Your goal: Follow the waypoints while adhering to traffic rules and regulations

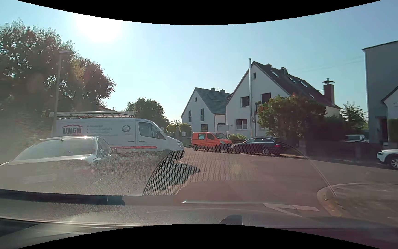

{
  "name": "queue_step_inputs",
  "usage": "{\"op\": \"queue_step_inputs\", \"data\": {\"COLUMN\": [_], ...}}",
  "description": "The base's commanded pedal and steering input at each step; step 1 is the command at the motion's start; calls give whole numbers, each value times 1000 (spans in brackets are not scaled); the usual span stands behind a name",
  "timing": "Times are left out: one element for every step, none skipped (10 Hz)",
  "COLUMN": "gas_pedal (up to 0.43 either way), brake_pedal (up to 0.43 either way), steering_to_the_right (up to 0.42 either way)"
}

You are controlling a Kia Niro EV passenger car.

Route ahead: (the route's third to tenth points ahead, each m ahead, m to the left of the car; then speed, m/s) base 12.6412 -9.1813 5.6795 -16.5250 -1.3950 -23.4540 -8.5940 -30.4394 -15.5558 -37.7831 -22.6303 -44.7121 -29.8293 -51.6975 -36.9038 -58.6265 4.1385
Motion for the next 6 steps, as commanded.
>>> {"op": "queue_step_inputs", "data": {"gas_pedal": [0,0,0,0,0,0], "brake_pedal": [128,134,134,140,146,152], "steering_to_the_right": [38,43,51,59,65,76]}}
